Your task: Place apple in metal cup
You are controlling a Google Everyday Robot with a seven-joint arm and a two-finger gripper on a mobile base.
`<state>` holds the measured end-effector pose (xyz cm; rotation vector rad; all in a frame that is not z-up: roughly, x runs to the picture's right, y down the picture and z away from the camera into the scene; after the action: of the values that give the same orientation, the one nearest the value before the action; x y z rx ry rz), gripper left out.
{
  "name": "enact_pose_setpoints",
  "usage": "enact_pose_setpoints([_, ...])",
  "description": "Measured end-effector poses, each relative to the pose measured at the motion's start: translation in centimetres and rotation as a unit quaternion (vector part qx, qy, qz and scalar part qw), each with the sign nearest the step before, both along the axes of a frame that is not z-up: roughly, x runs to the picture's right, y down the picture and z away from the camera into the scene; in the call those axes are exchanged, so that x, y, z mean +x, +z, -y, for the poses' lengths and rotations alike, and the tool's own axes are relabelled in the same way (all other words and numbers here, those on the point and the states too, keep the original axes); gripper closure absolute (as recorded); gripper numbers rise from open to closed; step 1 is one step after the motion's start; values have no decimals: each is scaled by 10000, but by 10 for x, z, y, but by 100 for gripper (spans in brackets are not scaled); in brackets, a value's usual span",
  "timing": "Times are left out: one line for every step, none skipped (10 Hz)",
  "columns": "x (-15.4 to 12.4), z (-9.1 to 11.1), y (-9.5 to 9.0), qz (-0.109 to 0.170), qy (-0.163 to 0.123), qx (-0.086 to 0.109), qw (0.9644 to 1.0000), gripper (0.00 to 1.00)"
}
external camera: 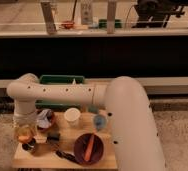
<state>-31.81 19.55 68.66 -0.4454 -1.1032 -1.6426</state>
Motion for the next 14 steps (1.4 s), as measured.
enact_pose_setpoints([-2,-3,2,28,-26,-21,10000,100])
enact_pose_setpoints([-4,-6,3,59,-63,-44,10000,100])
enact_pose_setpoints([-4,-8,4,71,-79,-62,9999,100])
enact_pose_setpoints([-3,-10,7,78,-94,-86,9999,100])
enact_pose_setpoints([-3,-12,9,90,-124,-112,9998,100])
enact_pose_setpoints([-4,-14,9,99,-162,-140,9997,100])
enact_pose_setpoints([-5,-18,11,106,-213,-185,9995,100])
enact_pose_setpoints([-5,-19,13,113,-252,-220,9994,97])
enact_pose_setpoints([-7,-22,14,135,-307,-255,9991,90])
enact_pose_setpoints([-10,-25,14,147,-359,-274,9989,78])
enact_pose_setpoints([-10,-25,15,136,-375,-278,9988,70])
enact_pose_setpoints([-10,-25,16,122,-372,-283,9988,61])
enact_pose_setpoints([-11,-26,16,117,-384,-287,9988,51])
enact_pose_setpoints([-13,-26,16,123,-396,-285,9987,40])
